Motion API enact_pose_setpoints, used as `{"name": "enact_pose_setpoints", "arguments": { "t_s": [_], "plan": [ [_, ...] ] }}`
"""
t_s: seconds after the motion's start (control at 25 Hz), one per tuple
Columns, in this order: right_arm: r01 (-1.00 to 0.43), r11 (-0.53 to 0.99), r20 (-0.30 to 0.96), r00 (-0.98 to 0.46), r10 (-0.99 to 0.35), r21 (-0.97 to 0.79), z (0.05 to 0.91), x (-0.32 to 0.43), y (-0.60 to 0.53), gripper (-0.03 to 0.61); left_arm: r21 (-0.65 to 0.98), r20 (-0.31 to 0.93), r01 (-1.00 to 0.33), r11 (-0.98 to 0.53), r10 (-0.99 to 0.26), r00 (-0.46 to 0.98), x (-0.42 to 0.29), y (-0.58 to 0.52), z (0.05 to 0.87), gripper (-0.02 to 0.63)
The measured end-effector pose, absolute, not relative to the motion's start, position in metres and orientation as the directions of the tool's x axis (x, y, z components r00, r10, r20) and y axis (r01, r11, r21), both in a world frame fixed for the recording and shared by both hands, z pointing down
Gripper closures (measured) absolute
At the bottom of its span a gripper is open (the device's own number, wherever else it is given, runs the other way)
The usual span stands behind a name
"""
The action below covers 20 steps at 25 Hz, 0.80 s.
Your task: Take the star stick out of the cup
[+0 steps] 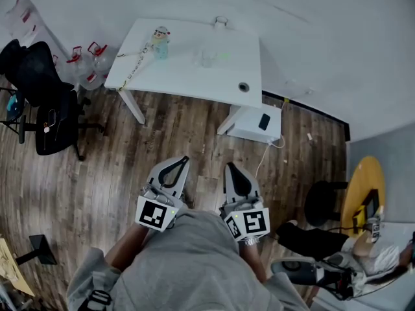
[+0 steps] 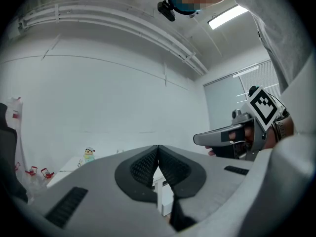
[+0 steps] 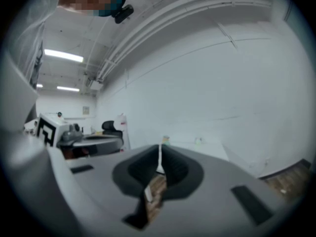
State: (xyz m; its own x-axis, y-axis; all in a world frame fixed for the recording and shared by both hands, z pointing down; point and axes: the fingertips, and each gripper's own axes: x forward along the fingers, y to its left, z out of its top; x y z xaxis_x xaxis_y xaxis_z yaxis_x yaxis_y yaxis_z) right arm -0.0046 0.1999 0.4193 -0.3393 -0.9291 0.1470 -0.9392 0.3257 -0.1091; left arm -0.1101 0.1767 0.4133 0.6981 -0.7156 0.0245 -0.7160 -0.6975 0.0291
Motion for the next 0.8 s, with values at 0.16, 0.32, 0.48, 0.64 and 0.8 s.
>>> {"name": "enact_pose_setpoints", "arguments": {
  "t_s": [0.16,0.32,0.48,0.64,0.8],
  "plan": [
    [-0.939,0.326,0.146,-0.339,-0.929,-0.108,0.420,-0.014,0.188,0.541,0.040,0.021,-0.717,-0.696,-0.717,0.697,-0.119,0.164,0.415,0.581],
    [-0.940,0.324,0.147,-0.337,-0.930,-0.110,0.423,-0.018,0.183,0.541,0.047,0.025,-0.724,-0.689,-0.723,0.690,-0.127,0.160,0.419,0.581],
    [-0.943,0.313,0.155,-0.329,-0.932,-0.117,0.425,-0.018,0.175,0.541,0.052,0.036,-0.725,-0.686,-0.725,0.688,-0.131,0.155,0.421,0.581],
    [-0.941,0.316,0.162,-0.333,-0.929,-0.123,0.427,-0.019,0.166,0.541,0.062,0.045,-0.733,-0.677,-0.732,0.680,-0.135,0.147,0.424,0.581],
    [-0.936,0.330,0.162,-0.347,-0.924,-0.124,0.431,-0.017,0.152,0.541,0.054,0.049,-0.746,-0.664,-0.744,0.666,-0.136,0.135,0.426,0.581]
  ]
}}
